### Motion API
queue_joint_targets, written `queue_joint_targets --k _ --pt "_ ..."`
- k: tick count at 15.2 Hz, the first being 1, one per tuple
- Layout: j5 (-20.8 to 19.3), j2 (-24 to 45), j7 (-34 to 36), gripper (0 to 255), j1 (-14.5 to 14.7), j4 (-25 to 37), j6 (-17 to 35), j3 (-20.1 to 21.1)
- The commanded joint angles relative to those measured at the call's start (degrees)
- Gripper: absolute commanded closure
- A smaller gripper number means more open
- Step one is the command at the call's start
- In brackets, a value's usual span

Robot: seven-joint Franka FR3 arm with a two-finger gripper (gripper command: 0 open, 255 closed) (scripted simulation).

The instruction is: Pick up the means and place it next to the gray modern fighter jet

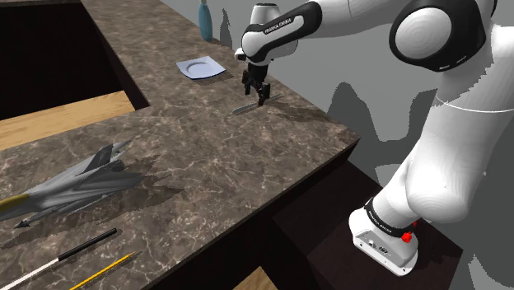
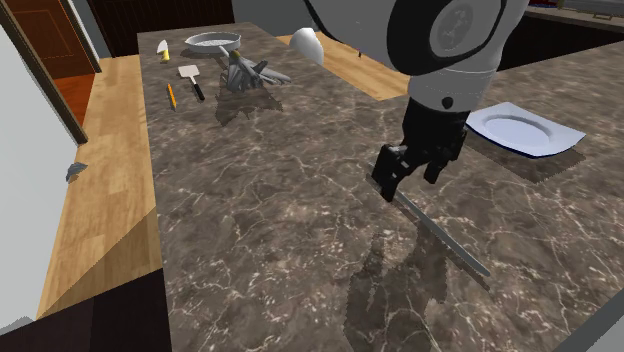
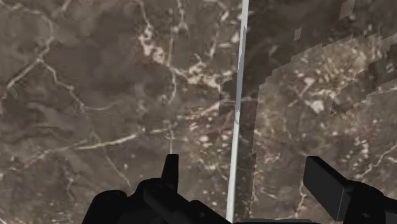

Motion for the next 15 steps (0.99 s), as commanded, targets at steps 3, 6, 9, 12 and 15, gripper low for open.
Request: queue_joint_targets --k 3,6,9,12,15 --pt "0.29 0.69 -0.31 0 -0.12 -0.35 1.02 0.08" --pt "0.29 0.69 -0.31 0 -0.12 -0.35 1.02 0.08" --pt "0.29 0.68 -0.31 0 -0.12 -0.34 1.01 0.08" --pt "0.29 0.68 -0.31 255 -0.12 -0.34 1.01 0.08" --pt "0.29 0.68 -0.31 255 -0.12 -0.34 1.01 0.08"
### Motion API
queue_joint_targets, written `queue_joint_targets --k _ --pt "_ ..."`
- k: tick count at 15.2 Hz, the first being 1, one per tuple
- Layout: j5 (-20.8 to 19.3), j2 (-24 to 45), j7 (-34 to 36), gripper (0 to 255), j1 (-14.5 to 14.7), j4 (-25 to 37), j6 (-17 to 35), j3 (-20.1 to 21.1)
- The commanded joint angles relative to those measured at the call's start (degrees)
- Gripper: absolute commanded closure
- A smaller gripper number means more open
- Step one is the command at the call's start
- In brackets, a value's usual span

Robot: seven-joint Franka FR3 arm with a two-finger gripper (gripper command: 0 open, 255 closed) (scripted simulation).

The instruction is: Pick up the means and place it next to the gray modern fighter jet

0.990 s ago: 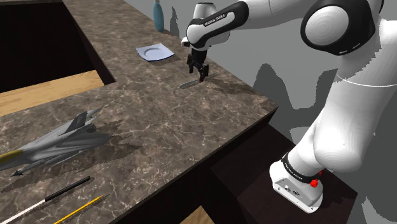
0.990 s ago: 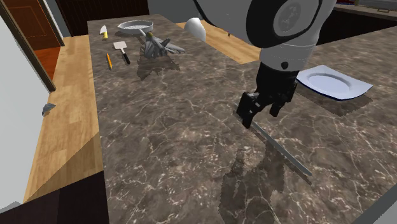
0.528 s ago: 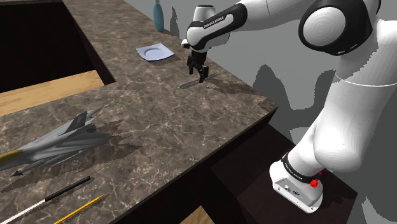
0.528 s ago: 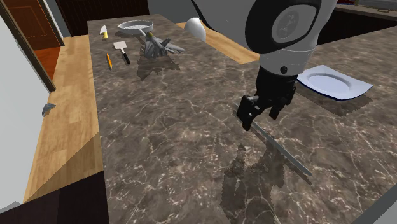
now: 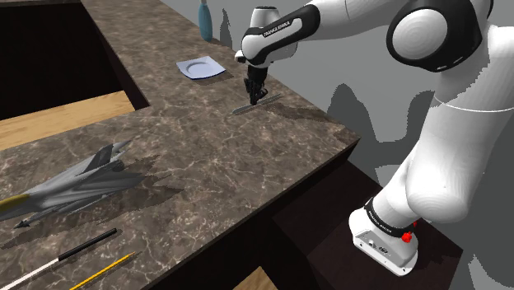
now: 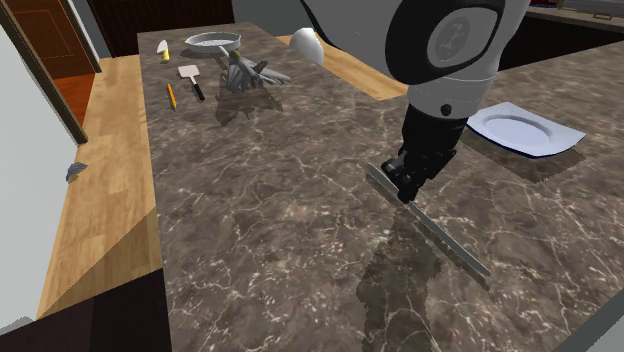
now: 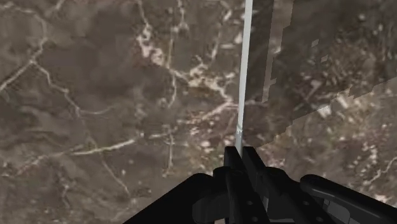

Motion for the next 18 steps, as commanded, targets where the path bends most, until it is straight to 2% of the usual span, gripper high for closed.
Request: queue_joint_targets --k 1,4,18 --pt "0.0 0.0 0.0 255 0.0 0.0 0.0 0.0" --pt "0.0 0.0 0.0 255 0.0 0.0 0.0 0.0" --pt "-1.8 -4.29 1.52 255 0.31 5.29 -9.37 -0.57"
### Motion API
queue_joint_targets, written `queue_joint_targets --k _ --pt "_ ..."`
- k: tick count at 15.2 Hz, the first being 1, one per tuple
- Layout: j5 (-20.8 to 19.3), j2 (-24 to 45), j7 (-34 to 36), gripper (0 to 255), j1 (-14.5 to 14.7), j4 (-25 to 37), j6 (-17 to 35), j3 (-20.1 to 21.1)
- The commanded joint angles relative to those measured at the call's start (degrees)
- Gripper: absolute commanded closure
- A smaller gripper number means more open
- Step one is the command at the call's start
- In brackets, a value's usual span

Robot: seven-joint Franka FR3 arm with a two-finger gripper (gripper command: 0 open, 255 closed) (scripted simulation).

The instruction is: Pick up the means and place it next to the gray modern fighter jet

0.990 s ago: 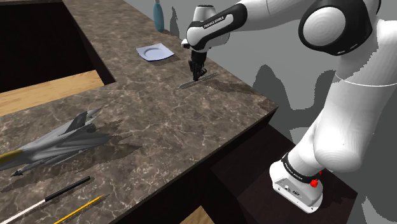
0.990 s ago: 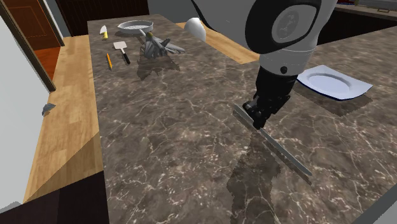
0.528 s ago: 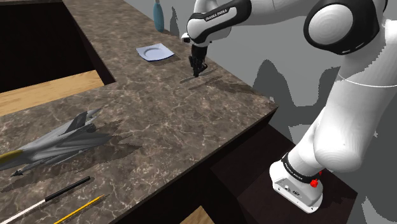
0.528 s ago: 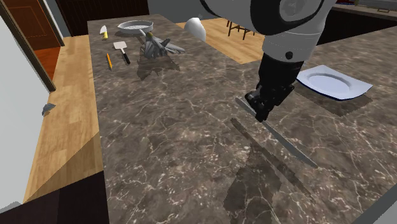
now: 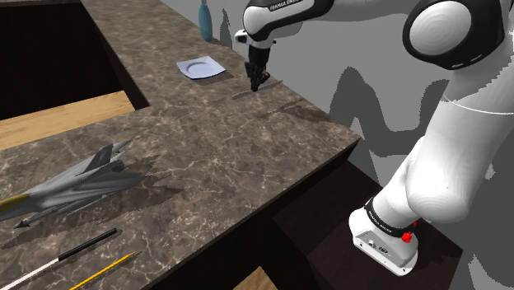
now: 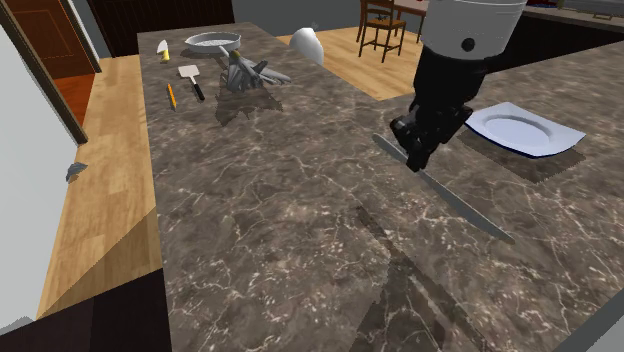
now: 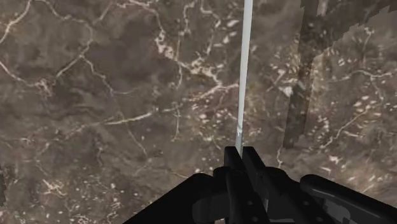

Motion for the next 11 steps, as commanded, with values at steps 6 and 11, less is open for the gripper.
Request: queue_joint_targets --k 6,11 --pt "-0.64 -1.53 0.58 255 0.04 3.41 -4.88 -0.18" --pt "-0.94 -2.2 0.93 255 0.02 6.39 -8.5 -0.27"
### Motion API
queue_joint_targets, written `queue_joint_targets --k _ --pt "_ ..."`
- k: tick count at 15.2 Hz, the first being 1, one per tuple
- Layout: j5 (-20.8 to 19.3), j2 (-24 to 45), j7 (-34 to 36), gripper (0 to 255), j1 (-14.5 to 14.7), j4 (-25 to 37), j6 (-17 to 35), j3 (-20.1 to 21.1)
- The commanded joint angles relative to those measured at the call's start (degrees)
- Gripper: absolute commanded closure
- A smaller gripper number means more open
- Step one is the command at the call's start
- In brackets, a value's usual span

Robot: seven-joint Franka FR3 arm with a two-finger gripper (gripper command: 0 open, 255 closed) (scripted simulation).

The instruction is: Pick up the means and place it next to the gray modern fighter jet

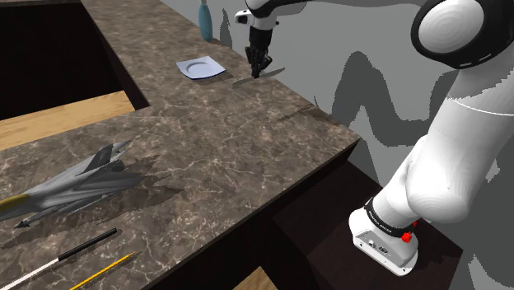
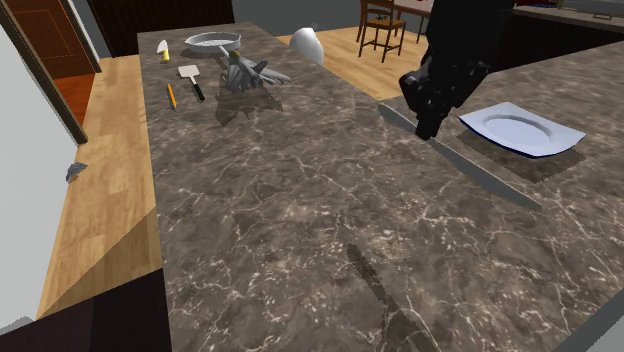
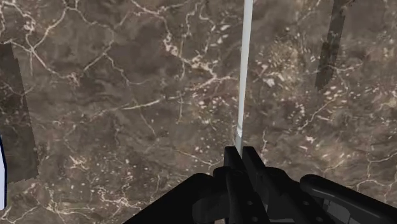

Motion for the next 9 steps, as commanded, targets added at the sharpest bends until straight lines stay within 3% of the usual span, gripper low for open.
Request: queue_joint_targets --k 1,9 --pt "-0.14 -0.38 0.15 255 0.0 1.12 -1.51 -0.04" --pt "-0.37 -0.68 0.56 255 -0.14 6.88 -7.55 -0.15"
